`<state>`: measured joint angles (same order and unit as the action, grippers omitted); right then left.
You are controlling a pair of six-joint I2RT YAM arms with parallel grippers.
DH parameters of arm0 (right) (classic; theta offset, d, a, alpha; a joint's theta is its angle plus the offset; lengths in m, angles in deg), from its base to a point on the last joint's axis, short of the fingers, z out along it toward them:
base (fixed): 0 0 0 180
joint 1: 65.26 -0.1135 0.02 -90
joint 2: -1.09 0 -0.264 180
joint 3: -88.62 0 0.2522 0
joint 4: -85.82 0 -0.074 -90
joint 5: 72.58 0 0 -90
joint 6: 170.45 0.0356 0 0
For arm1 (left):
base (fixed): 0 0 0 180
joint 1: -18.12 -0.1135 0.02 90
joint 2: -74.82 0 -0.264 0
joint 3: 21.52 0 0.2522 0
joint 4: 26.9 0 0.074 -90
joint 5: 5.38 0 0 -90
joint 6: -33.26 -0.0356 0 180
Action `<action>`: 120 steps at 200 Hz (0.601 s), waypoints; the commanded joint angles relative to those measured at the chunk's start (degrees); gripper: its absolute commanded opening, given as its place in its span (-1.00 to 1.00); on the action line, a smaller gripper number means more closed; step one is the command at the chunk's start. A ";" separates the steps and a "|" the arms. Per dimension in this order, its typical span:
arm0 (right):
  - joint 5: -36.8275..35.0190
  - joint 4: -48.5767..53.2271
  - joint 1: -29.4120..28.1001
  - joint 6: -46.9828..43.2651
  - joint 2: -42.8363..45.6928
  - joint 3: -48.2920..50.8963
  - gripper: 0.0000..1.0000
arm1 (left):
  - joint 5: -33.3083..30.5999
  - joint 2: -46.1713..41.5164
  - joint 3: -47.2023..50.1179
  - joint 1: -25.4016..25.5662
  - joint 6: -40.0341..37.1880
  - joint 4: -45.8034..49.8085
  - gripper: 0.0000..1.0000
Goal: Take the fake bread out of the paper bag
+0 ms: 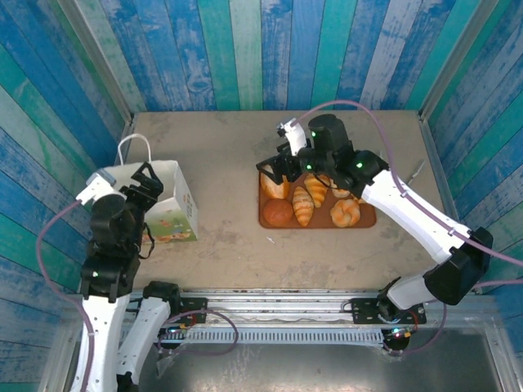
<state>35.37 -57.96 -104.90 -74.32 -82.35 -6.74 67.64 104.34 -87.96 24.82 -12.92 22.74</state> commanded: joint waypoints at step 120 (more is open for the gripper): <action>7.46 2.85 -13.07 3.22 -31.55 -35.00 0.71 | -3.96 -5.23 -1.57 -0.20 5.40 11.26 0.96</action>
<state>42.28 -58.53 -115.72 -73.51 -107.62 -31.77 64.93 100.95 -89.84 24.82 -6.98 33.78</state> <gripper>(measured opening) 0.860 0.964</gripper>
